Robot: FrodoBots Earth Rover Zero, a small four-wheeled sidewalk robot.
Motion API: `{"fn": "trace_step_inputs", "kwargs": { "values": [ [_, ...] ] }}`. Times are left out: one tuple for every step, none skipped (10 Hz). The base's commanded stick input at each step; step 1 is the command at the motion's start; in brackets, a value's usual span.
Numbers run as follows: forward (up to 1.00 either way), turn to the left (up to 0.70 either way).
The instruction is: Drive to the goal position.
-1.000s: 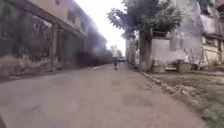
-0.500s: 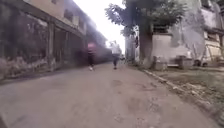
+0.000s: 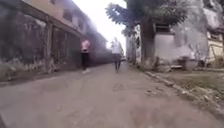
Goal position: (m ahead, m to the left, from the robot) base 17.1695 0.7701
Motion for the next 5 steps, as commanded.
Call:
{"fn": "trace_step_inputs", "kwargs": {
  "values": [
    [0.5,0.01],
    [0.5,0.01],
    [0.5,0.01],
    [0.5,0.01],
    [0.5,0.01]
  ]
}}
